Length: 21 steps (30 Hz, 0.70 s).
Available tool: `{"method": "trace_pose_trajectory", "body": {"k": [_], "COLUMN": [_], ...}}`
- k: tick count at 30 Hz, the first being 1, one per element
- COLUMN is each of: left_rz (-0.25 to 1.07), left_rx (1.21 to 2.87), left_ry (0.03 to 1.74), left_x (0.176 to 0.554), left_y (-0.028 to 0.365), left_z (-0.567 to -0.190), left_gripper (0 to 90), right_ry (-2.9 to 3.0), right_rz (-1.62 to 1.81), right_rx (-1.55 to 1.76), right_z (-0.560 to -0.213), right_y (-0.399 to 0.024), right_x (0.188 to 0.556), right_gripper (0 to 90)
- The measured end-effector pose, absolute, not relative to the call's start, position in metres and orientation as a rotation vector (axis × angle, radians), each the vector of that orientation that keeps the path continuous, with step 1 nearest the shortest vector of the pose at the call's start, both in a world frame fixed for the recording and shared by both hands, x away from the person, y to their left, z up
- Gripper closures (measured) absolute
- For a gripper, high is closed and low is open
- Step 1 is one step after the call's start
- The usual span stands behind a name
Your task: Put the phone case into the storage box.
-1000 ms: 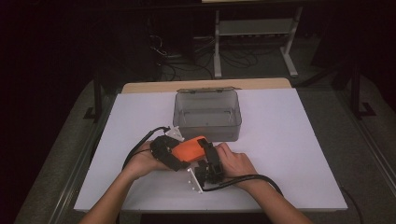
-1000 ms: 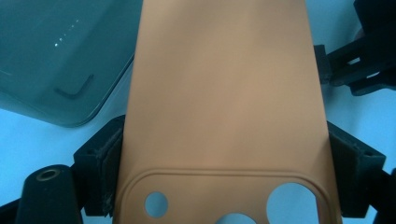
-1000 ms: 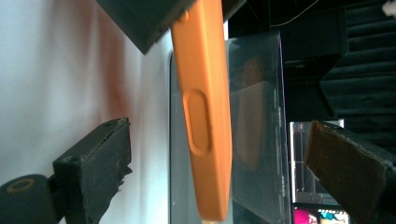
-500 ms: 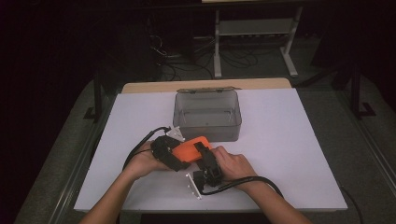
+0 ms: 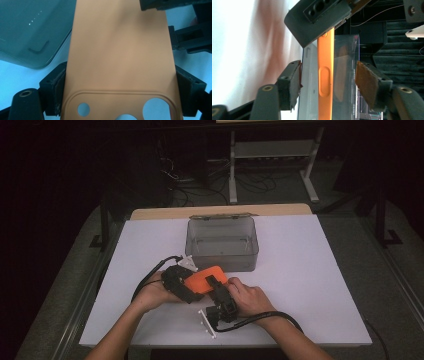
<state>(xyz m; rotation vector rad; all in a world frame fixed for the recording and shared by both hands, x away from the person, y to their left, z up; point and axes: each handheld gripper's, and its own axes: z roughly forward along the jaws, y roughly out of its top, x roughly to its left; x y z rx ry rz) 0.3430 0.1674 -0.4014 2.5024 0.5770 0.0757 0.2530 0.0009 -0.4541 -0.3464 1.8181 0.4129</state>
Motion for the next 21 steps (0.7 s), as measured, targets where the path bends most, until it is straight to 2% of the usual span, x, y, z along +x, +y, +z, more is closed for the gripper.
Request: {"method": "trace_pose_trajectory", "body": {"k": [10,21], "left_rz": [0.075,0.074], "left_rx": [2.501,2.502], "left_ry": [0.578,0.58], "left_x": [0.3429,0.3426], "left_y": [0.167,0.1669], "left_z": [-0.4015,-0.4016], "left_gripper": [15.6,15.6], "right_ry": [1.809,1.827], "right_rz": [0.402,0.371], "right_rx": [-0.356,-0.373], "right_z": [-0.4557,-0.4567], "right_y": [0.0019,0.0016], "right_x": [0.2526,0.2535], "right_gripper": [48.0,62.6]}}
